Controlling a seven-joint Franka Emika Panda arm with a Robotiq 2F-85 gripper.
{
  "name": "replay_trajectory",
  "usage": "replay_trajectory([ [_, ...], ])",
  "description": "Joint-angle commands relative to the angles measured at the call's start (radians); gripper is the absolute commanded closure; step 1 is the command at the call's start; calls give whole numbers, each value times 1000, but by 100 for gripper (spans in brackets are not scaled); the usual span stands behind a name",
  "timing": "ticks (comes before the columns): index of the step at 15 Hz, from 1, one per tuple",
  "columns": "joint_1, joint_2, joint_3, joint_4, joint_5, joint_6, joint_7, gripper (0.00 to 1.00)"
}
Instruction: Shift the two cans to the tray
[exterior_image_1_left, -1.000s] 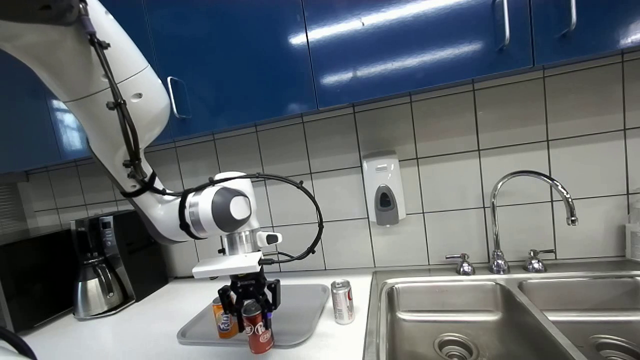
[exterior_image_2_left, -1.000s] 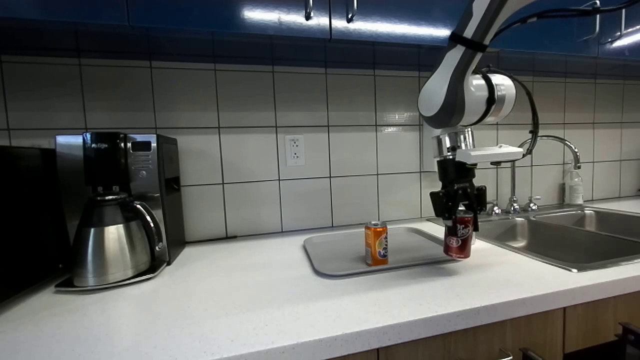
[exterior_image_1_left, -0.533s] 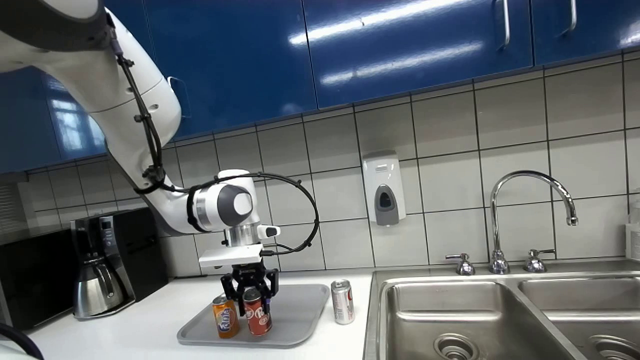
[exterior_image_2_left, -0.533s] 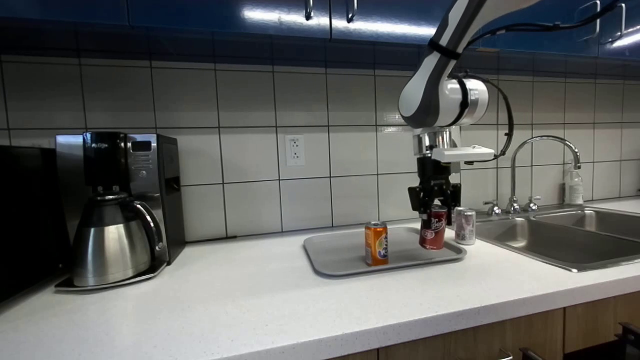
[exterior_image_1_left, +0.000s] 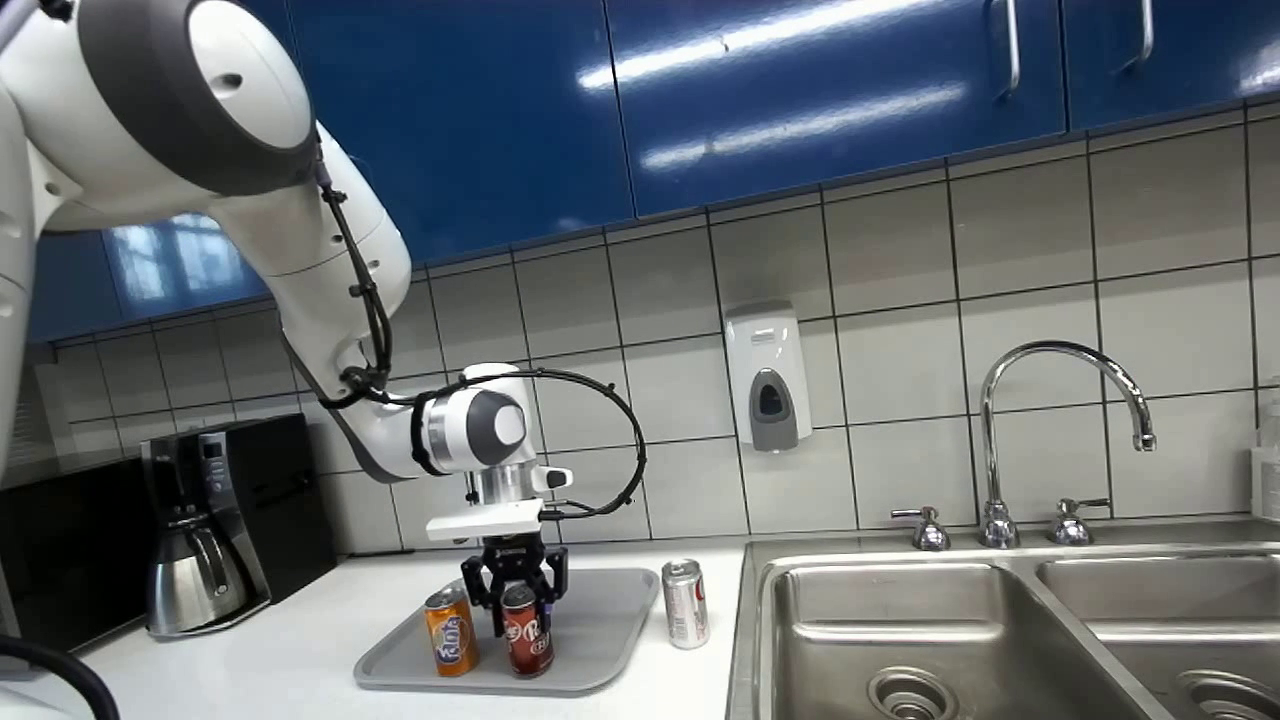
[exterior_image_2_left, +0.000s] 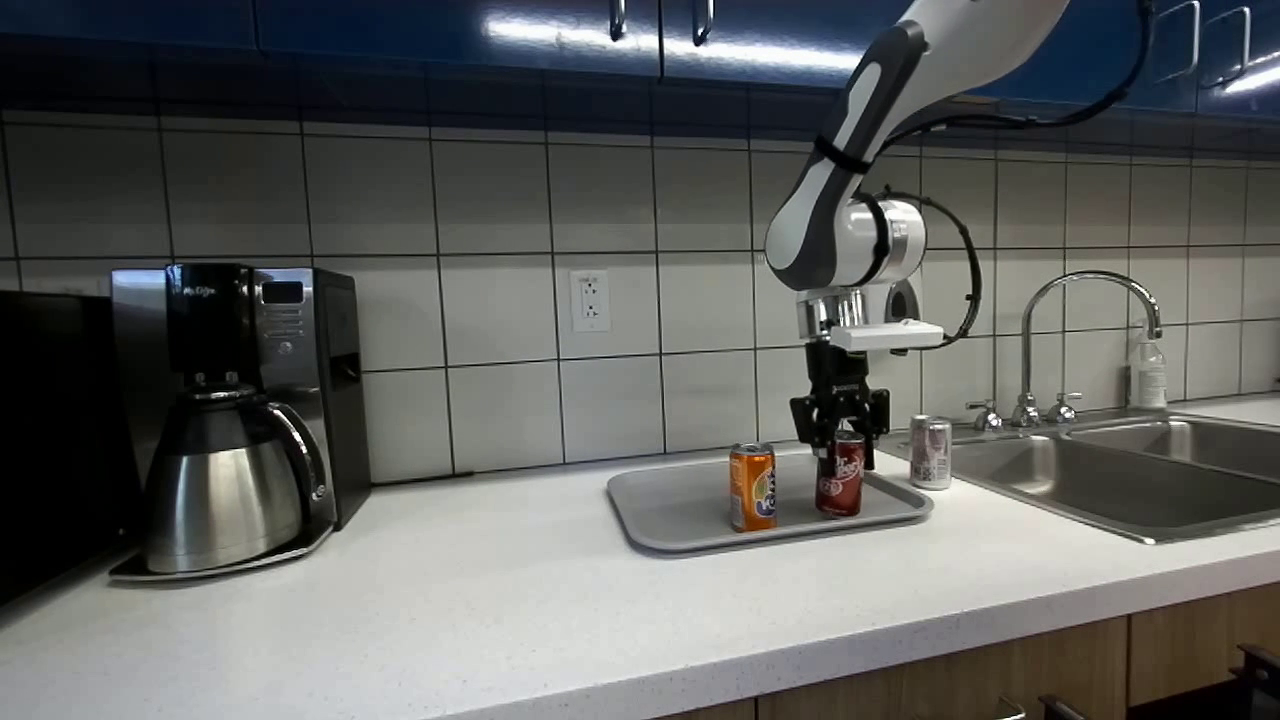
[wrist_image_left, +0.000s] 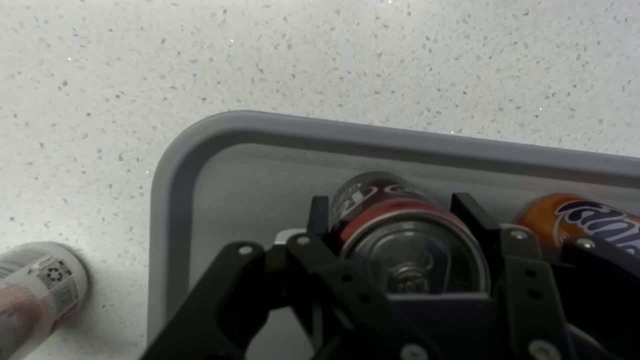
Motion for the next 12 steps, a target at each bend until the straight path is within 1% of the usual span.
replay_trajectory([
  [1,2,46,13,85,-10,-69,6,62],
  [5,10,50,11,112,-22,-95,8,62],
  [6,14,50,9,115,-29,-100,14,21],
  [7,16,48,9,115,-32,-101,14,11],
  [9,17,43,8,117,-40,-107,13,1],
  [12,16,30,9,117,-43,-118,7,0],
])
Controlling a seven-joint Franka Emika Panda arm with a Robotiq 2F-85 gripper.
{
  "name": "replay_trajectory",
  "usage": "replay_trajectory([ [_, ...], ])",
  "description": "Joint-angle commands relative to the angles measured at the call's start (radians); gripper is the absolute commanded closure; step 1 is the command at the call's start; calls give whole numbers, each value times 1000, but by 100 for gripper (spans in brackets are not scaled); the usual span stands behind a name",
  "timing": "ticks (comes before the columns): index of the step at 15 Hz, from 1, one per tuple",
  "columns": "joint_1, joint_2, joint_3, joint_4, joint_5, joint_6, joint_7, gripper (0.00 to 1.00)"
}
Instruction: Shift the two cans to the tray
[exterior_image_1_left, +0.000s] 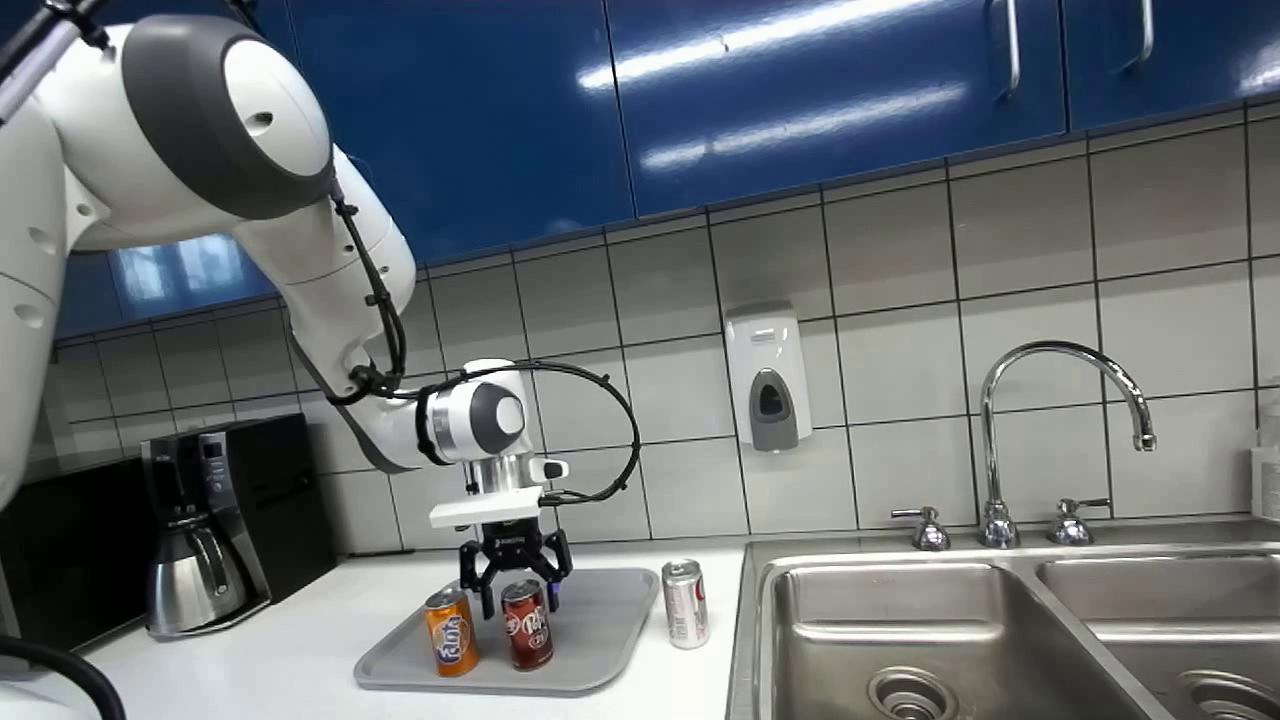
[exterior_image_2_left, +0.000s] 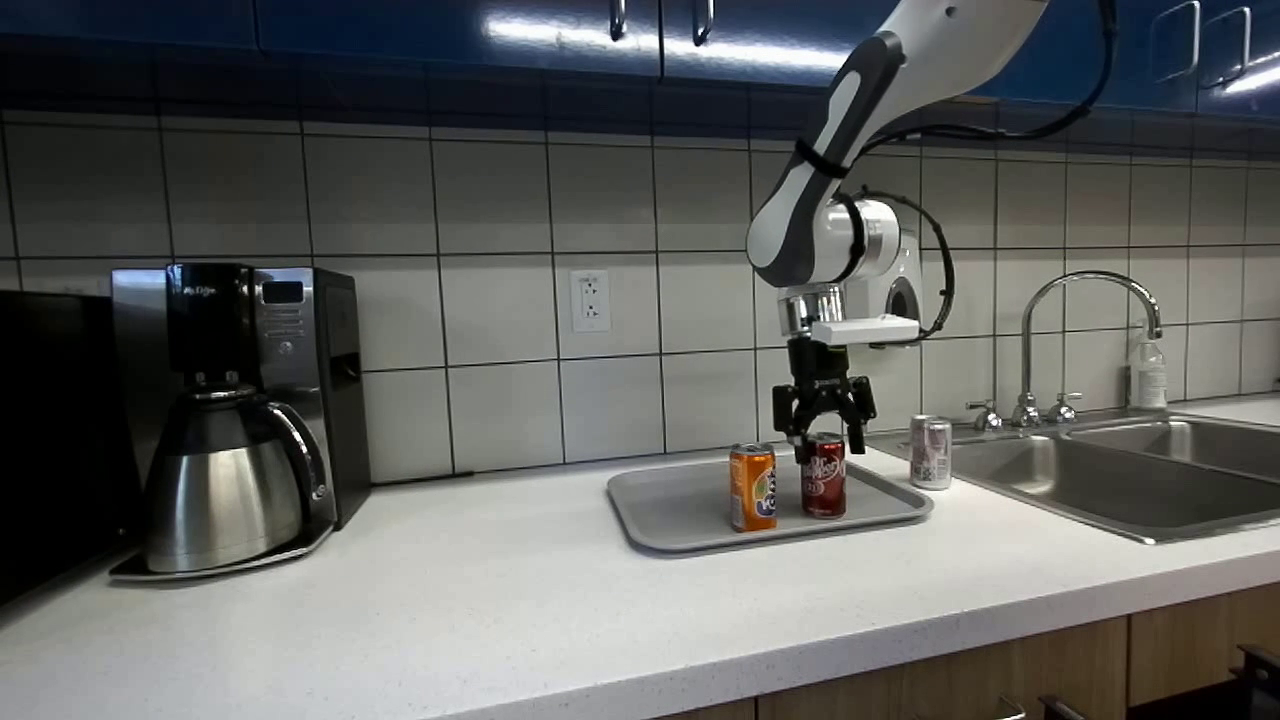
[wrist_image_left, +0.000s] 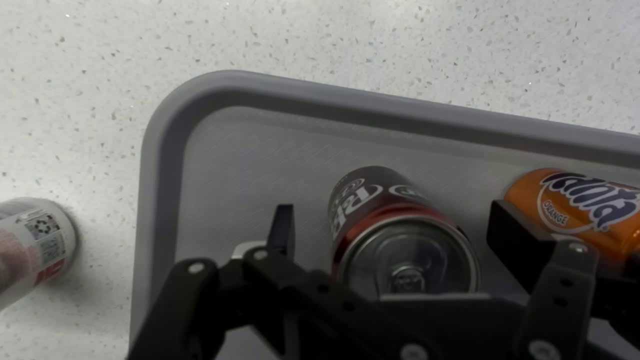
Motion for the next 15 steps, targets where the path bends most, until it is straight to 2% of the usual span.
replay_trajectory([
  [1,-6,-31,7,11,-21,-47,3,0],
  [8,-21,-144,7,-38,-8,-31,-30,0],
  [15,-62,-130,-33,21,-16,-42,-26,0],
])
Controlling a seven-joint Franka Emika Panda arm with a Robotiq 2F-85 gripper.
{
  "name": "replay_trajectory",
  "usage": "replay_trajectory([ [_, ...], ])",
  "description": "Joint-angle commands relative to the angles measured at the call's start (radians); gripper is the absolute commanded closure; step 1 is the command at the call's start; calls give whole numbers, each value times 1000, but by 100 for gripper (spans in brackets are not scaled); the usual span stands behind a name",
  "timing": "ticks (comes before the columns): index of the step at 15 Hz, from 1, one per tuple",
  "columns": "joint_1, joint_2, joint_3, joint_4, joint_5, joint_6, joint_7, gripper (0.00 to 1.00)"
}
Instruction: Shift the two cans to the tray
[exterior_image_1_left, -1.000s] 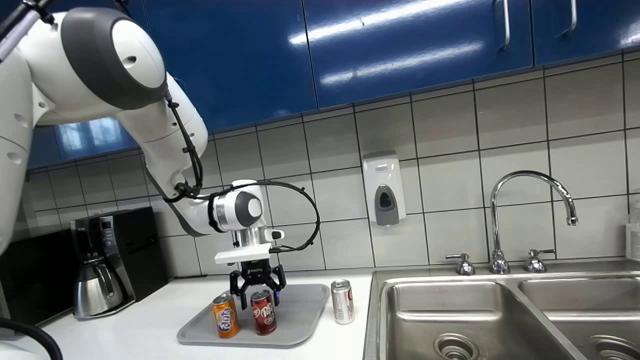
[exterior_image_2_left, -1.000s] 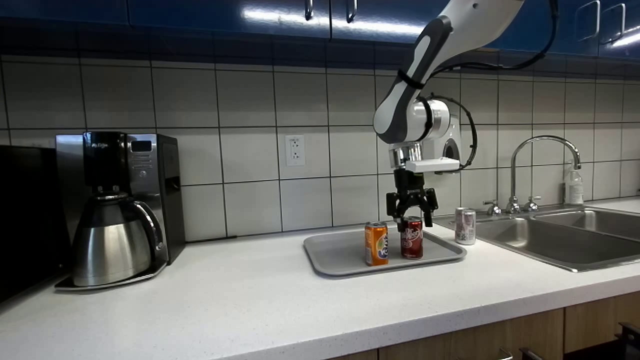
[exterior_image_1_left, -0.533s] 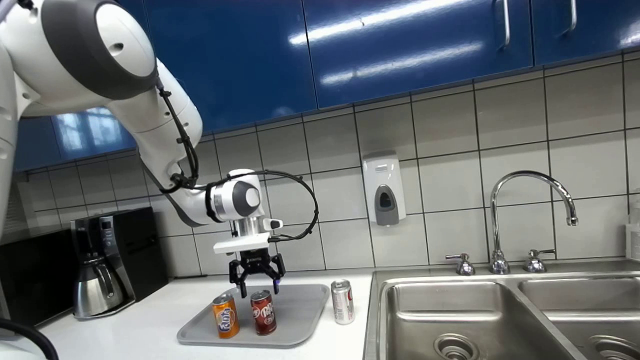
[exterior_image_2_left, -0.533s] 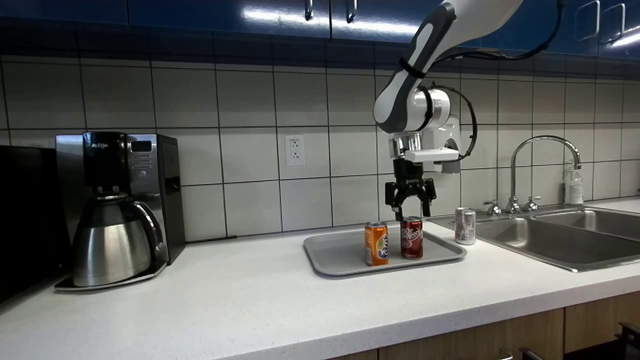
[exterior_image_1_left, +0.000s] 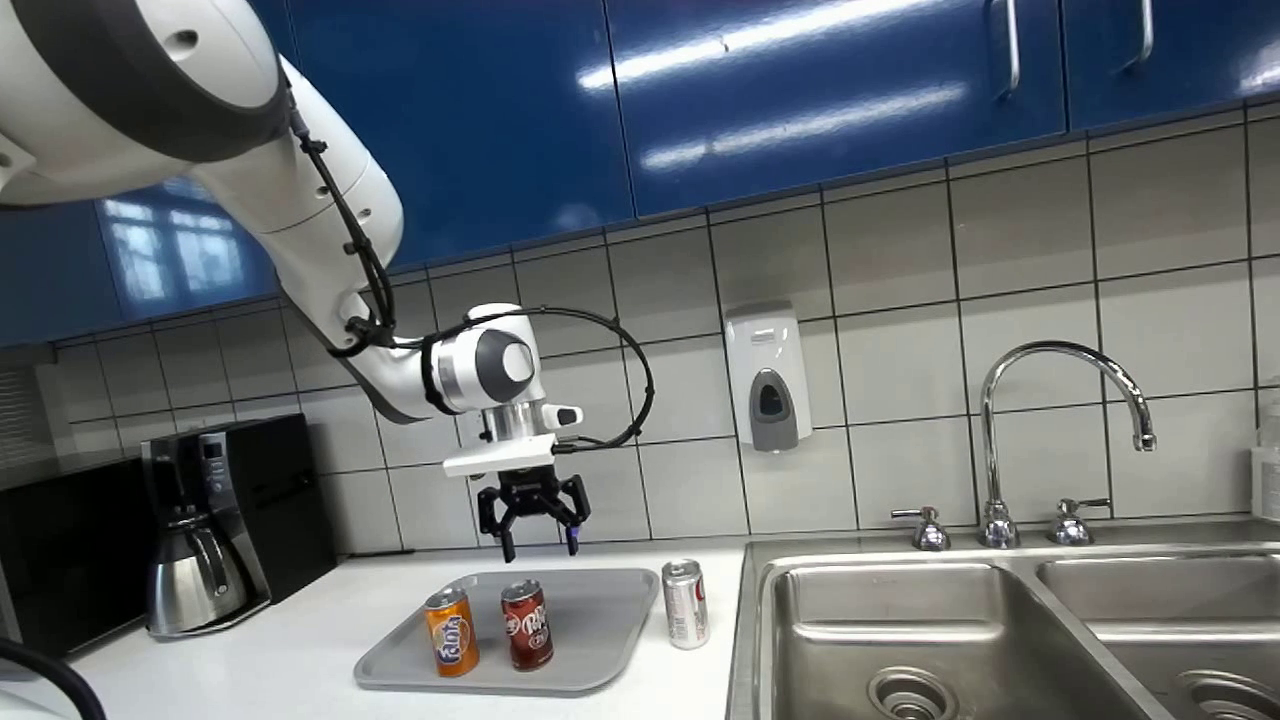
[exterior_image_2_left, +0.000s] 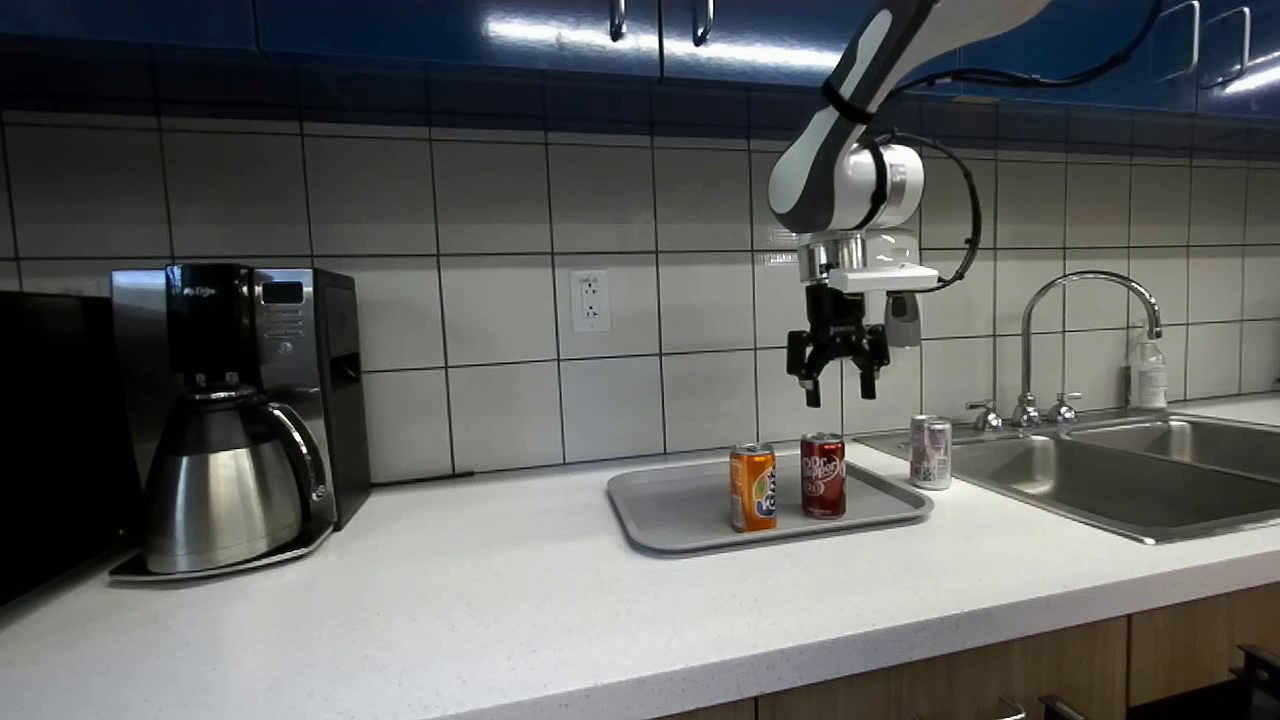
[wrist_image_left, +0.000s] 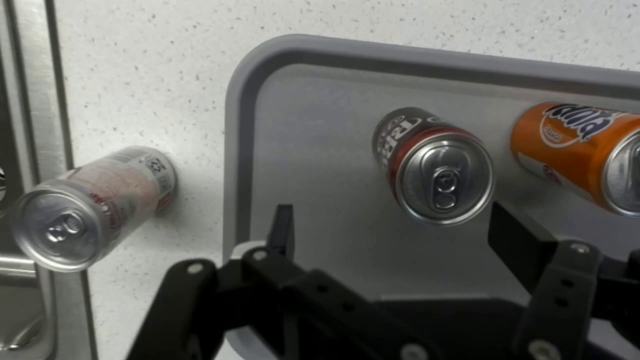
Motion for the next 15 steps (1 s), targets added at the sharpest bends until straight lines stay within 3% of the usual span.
replay_trajectory([
  [1,-35,-3,-16,28,-16,-32,-25,0],
  [15,-161,38,-117,165,-20,-72,-85,0],
])
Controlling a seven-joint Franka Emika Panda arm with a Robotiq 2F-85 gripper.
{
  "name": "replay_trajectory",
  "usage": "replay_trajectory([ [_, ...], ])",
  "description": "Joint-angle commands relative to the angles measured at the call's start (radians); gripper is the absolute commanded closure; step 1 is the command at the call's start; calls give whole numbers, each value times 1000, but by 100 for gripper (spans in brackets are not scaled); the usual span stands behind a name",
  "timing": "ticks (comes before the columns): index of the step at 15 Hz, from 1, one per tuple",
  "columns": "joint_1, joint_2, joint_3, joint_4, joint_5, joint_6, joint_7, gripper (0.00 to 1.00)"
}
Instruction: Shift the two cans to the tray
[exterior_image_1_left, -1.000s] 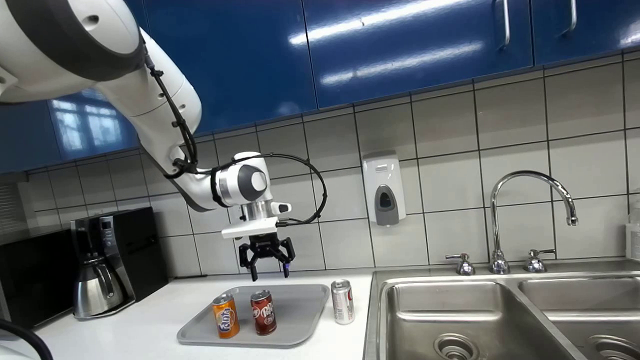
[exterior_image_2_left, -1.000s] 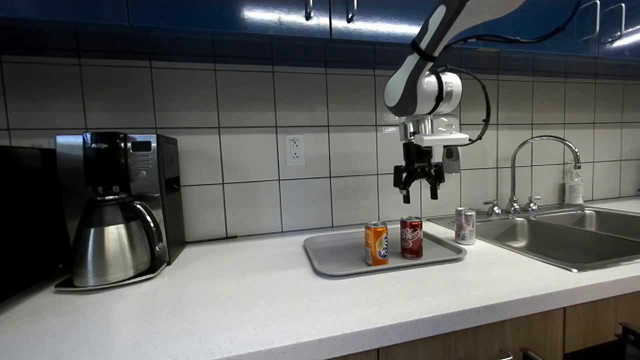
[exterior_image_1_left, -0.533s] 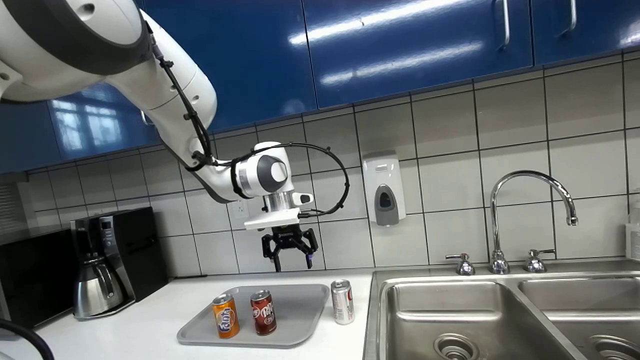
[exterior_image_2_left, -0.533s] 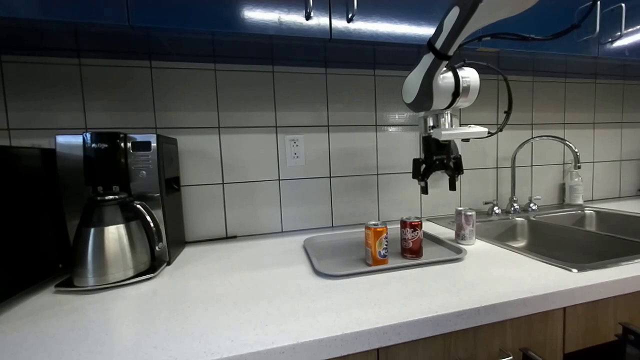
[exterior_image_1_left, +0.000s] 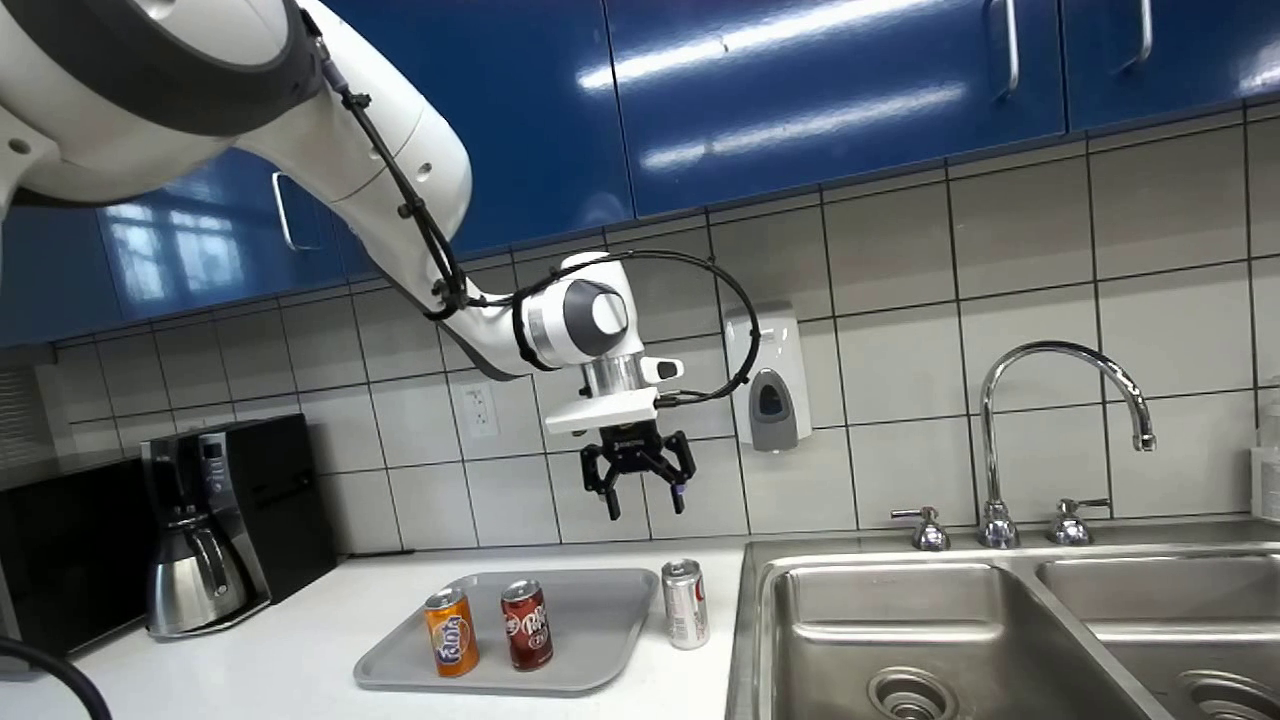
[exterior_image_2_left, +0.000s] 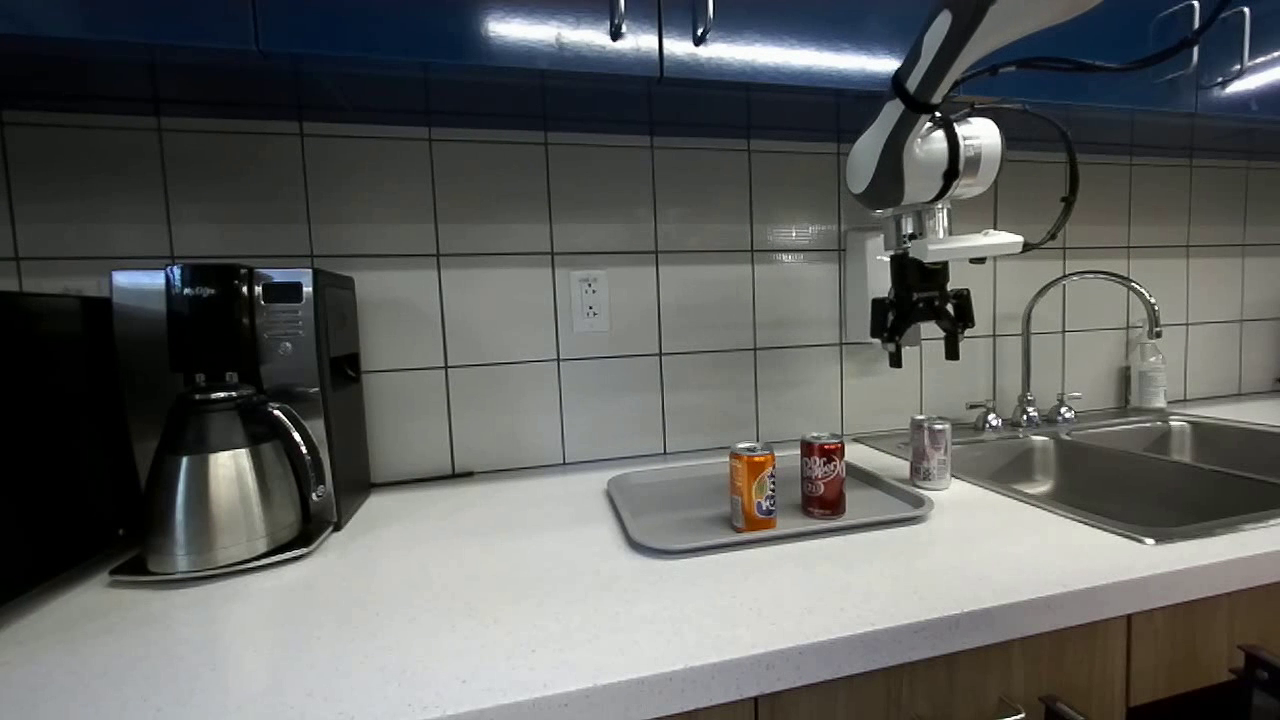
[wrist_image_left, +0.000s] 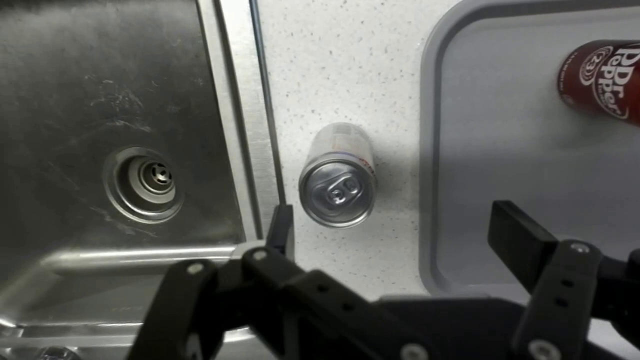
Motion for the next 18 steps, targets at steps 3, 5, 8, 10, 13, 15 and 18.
replay_trajectory([
  [3,-39,63,-9,72,-4,-23,-19,0],
  [5,-45,89,-7,83,-1,-19,-18,0],
  [8,-47,138,-4,109,-1,-21,-8,0],
  [10,-42,170,-6,130,-13,-17,3,0],
  [13,-41,212,-3,166,-11,-20,10,0],
  [15,-40,241,-1,191,-10,-22,11,0],
  [18,-40,271,5,217,-7,-25,9,0],
])
